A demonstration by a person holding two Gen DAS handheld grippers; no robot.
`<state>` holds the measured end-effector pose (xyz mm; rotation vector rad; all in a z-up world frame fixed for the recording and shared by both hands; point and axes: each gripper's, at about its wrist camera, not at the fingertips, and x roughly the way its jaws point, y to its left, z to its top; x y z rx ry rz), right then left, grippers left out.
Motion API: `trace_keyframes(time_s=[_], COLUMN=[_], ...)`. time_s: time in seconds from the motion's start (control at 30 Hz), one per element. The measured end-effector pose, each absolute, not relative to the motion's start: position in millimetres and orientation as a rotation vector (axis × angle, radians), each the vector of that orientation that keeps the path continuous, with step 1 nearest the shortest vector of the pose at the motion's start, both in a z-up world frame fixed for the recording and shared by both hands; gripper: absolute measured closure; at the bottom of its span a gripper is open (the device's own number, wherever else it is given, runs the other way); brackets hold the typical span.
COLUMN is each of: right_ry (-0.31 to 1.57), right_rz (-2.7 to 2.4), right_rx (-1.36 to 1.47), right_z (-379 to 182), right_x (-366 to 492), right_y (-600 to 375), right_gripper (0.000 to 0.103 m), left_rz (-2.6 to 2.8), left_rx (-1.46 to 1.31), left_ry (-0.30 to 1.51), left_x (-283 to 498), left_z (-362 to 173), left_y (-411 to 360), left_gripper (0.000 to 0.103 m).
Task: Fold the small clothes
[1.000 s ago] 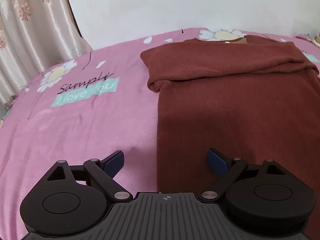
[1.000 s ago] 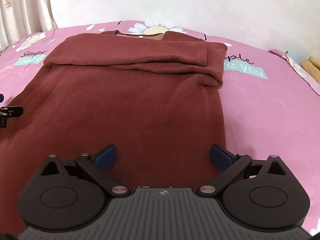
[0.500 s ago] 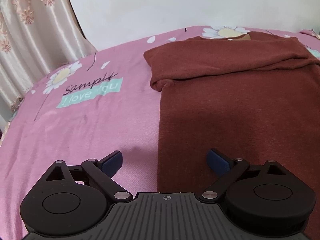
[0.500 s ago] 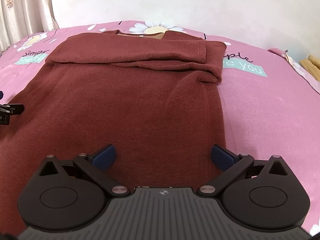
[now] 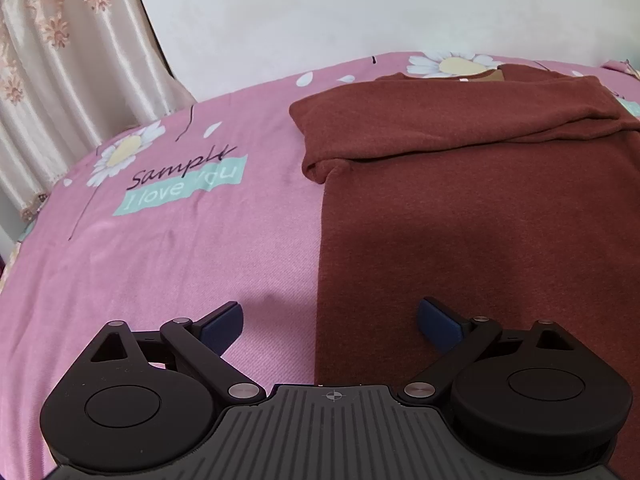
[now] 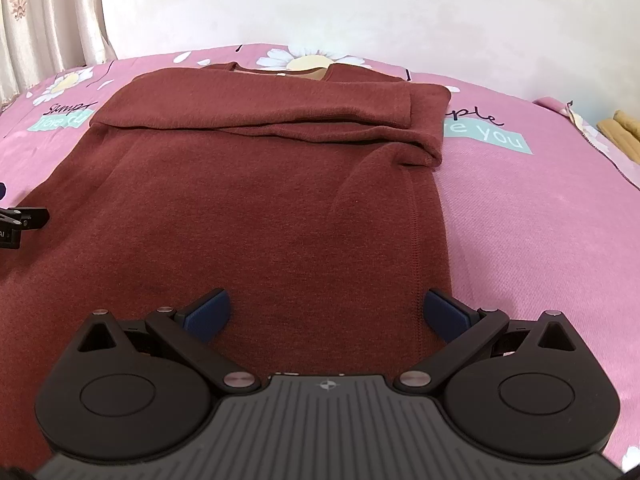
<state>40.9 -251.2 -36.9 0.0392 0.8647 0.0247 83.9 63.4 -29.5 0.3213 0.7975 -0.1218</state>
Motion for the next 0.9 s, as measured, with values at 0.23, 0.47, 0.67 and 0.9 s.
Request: trace_keyframes(time_s=[0.23,0.47,0.67,0.9], right_ry=[0.861,0.847,0.834,0.823], right_rz=[0.025,0.026,0.031,0.035], right_rx=[0.04,0.042,0.046,0.048], right_z=[-37,-37,-39,-39], right_x=[40,39,37,36], right_y=[-251,-252,-254,-254], right_gripper=[0.0,0.0,0.0,0.0], left_rz=[-0.117,-0.128,-0.128,-0.124], left_rx=[0.307,0.272,0.239,0.198], left_ry=[0.802,0.815,0.827,0.836], left_x=[84,81,80,81], left_z=[-29,-31,-32,-34], left_y=[65,75,80,86], left_gripper=[0.0,0.0,0.0,0.0])
